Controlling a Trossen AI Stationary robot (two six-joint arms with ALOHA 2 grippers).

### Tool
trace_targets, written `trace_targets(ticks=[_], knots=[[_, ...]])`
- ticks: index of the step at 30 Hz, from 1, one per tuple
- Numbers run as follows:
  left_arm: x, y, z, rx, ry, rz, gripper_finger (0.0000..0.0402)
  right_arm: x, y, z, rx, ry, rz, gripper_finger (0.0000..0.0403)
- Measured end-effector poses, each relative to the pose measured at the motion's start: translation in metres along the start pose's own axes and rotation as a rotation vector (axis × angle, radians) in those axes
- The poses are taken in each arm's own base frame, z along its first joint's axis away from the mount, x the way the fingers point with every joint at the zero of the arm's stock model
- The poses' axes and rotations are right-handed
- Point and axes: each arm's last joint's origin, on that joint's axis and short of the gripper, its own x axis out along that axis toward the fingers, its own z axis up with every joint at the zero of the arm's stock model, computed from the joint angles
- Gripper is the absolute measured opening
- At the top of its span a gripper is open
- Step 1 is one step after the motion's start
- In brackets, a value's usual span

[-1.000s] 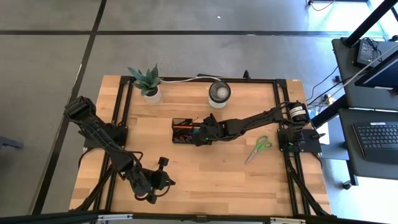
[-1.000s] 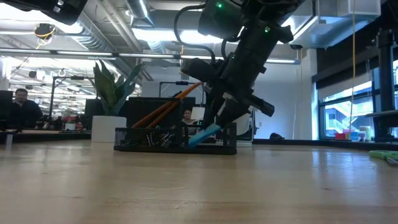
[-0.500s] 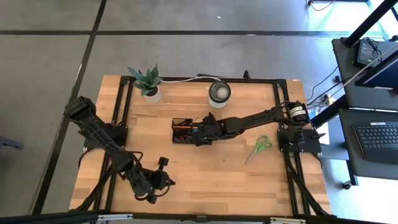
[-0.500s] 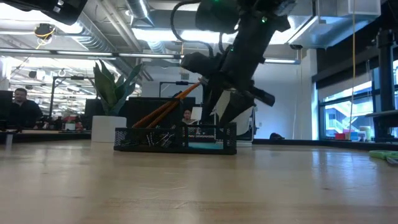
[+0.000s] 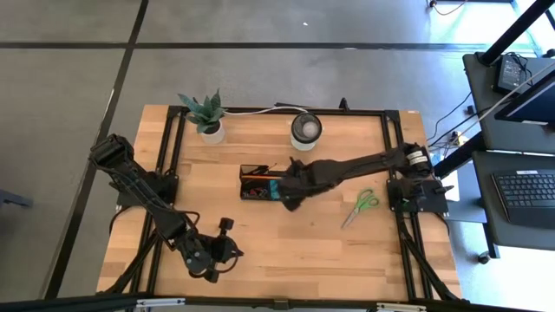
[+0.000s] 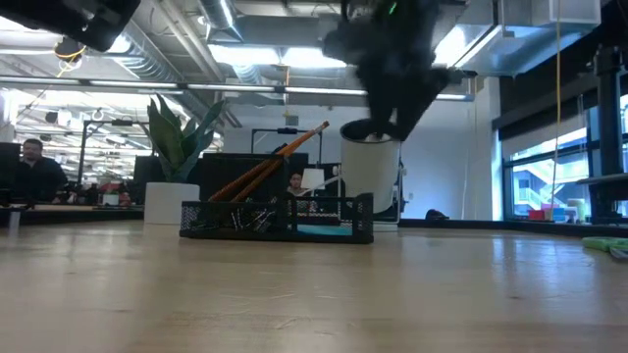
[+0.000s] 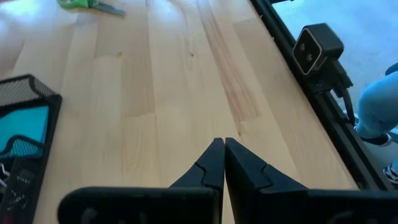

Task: Pick and place office supplies into organizer
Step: Put the green scissor in the desk organizer

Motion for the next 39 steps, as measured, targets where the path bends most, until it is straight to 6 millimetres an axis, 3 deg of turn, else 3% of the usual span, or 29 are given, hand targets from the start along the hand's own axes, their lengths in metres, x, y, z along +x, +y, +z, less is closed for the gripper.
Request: trace_targets(ticks=[4, 7, 14, 18, 24, 30, 39], knots=[[0.0, 0.001, -0.001, -0.009, 0.013, 0.005, 0.0006, -0.036, 0.002, -0.017, -0.224, 0.054, -0.064, 0.0187], [0.0, 0.001, -0.001, -0.012, 0.01, 0.005, 0.0006, -0.057, 0.007, -0.033, -0.271, 0.071, -0.064, 0.0187], [0.0, 0.001, -0.001, -0.024, 0.008, 0.004, 0.0008, -0.08, 0.016, -0.077, -0.447, 0.072, -0.071, 0.0187], [0.0, 0.001, -0.001, -0.026, 0.007, 0.005, 0.0008, -0.086, 0.004, -0.093, -0.475, 0.072, -0.082, 0.0187], [0.002, 0.004, 0.001, -0.056, 0.004, 0.017, 0.0008, -0.097, -0.038, -0.107, -0.489, 0.087, -0.065, 0.0187], [0.006, 0.011, 0.003, -0.071, 0.005, 0.046, 0.0008, -0.09, -0.08, -0.121, -0.63, 0.129, -0.083, 0.0187], [0.014, 0.028, 0.007, -0.162, 0.006, 0.1, 0.0008, -0.051, -0.122, -0.143, -0.95, 0.286, -0.167, 0.0187]])
